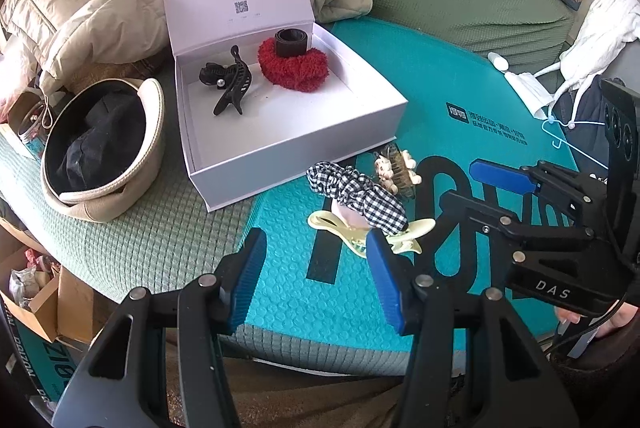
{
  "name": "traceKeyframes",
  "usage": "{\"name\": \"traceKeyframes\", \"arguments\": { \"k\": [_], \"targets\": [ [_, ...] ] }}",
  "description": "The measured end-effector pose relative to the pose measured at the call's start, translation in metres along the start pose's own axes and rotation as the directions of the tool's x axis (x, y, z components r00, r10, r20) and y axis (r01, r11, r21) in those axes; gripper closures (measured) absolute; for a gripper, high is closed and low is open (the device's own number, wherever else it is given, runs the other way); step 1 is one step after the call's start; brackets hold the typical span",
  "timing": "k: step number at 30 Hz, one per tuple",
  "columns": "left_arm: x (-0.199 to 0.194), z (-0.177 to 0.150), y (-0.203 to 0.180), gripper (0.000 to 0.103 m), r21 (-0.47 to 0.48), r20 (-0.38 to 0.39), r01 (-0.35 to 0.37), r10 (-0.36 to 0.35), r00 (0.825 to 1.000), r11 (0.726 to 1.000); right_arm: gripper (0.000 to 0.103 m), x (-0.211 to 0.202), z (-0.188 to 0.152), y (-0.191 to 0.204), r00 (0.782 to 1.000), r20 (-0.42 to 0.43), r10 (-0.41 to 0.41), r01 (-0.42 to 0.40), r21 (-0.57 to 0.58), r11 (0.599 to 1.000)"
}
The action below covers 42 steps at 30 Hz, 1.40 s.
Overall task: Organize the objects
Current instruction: 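Withdraw both tools from the box back toward the remaining accessories, then grasp the pale yellow hair clip with the right tool while the left tool grasps the pink compact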
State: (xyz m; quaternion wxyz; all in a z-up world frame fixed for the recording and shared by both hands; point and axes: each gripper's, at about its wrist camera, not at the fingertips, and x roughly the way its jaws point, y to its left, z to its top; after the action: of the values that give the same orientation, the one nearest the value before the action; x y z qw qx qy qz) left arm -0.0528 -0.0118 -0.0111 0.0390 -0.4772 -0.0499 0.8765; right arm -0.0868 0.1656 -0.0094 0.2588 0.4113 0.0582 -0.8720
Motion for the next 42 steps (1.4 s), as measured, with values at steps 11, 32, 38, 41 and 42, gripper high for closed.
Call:
{"name": "traceKeyframes", "arguments": {
  "k": [11, 32, 38, 41, 42],
  "targets": [
    [0.041, 0.001, 0.011, 0.053, -0.025, -0.059, 0.032, -0.033, 0.998, 0.999, 0.051, 0.035, -0.016, -0.011, 0.996, -0.083, 0.03, -0.028, 0.03, 0.999],
    [0.065, 0.02, 0.001, 0.053, 0.04, -0.049, 0.102, -0.1, 0.994, 0.994, 0.079, 0.057, -0.027, 0.003, 0.971, -0.163, 0.176, -0.18, -0.008, 0.984],
    [0.074, 0.026, -0.015, 0.048, 0.064, -0.047, 0.15, -0.148, 0.988, 0.987, 0.081, 0.047, -0.033, -0.003, 0.971, -0.168, 0.172, -0.177, -0.02, 0.984],
    [0.081, 0.03, -0.026, 0.047, 0.081, -0.043, 0.159, -0.156, 0.987, 0.984, 0.081, 0.042, -0.04, -0.012, 0.974, -0.172, 0.15, -0.153, -0.007, 0.988],
    [0.084, 0.031, -0.03, 0.047, 0.089, -0.045, 0.15, -0.146, 0.988, 0.985, 0.081, 0.04, -0.041, -0.015, 0.975, -0.173, 0.141, -0.143, -0.002, 0.99]
  ]
}}
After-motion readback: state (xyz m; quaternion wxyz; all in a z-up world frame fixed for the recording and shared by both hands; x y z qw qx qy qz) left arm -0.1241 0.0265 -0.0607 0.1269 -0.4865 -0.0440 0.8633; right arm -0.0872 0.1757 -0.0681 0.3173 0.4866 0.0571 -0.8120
